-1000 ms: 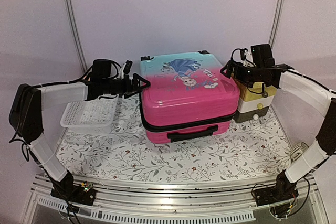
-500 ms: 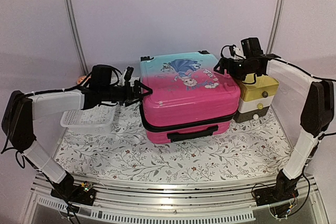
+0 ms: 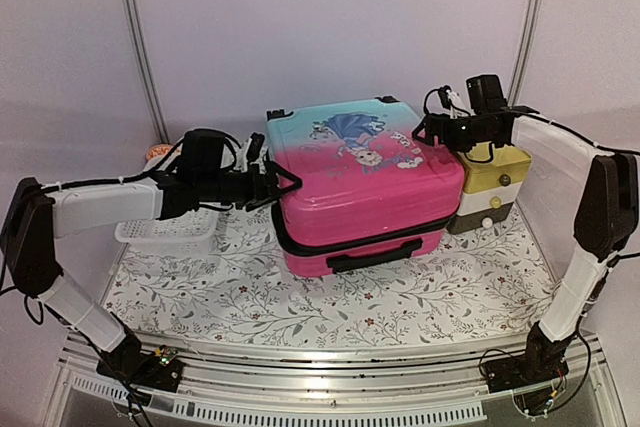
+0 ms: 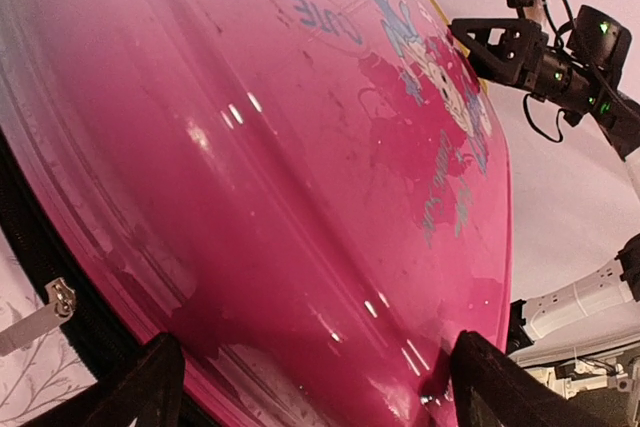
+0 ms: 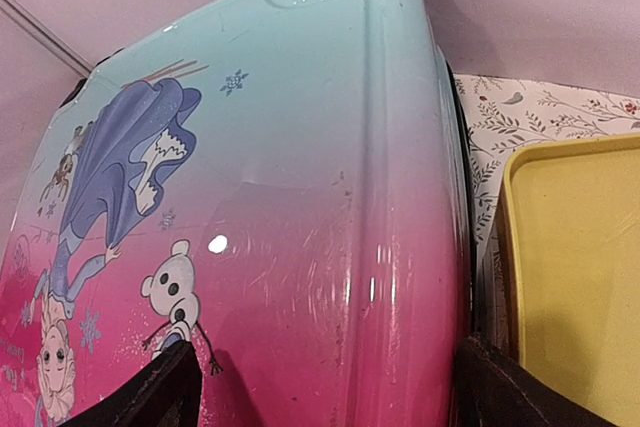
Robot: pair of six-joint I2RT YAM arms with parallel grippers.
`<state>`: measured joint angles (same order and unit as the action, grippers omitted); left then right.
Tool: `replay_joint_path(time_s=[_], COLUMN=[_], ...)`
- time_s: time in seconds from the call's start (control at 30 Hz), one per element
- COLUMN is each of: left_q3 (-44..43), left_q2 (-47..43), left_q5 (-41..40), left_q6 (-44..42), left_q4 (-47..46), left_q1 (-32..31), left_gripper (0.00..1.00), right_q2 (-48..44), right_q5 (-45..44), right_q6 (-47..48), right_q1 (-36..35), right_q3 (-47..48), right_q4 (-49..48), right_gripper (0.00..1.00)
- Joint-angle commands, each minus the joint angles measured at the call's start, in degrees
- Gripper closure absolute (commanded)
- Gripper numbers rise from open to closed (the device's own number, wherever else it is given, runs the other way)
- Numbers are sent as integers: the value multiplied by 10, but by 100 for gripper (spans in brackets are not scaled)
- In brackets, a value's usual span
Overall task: Open, take out, and arrange the luggage
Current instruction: Rotate the luggage at the center of the board.
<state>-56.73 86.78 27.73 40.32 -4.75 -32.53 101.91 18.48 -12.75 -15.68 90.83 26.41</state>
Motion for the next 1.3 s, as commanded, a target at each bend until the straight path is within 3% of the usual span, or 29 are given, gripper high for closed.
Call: replay_joint_path(time_s=[0.0,0.5,0.9,1.03,1.27], left_q3=[-1,-83,-147,-147,-115], left_q2=[-1,79,134,127,84], left_q5=[86,21,4,-13,-83], left_q6=[-18,-32,-77,-90,-110], left_q4=[-44,-37,22,38,63], left_q1=[-107,-274,-324,-326,-329], left_gripper=[7,7,7,7,4], right_q2=[-23,-39,-24,-39,-92], right_q5=[107,122,138,87,-106], right_q6=[11,33,49,47,34], right_q1=[-31,-32,-58,-59,-59], right_q3=[-48,-61,-46,-45,-51], right_q4=[25,25,27,26,25], right_gripper=[12,11,11,10,5])
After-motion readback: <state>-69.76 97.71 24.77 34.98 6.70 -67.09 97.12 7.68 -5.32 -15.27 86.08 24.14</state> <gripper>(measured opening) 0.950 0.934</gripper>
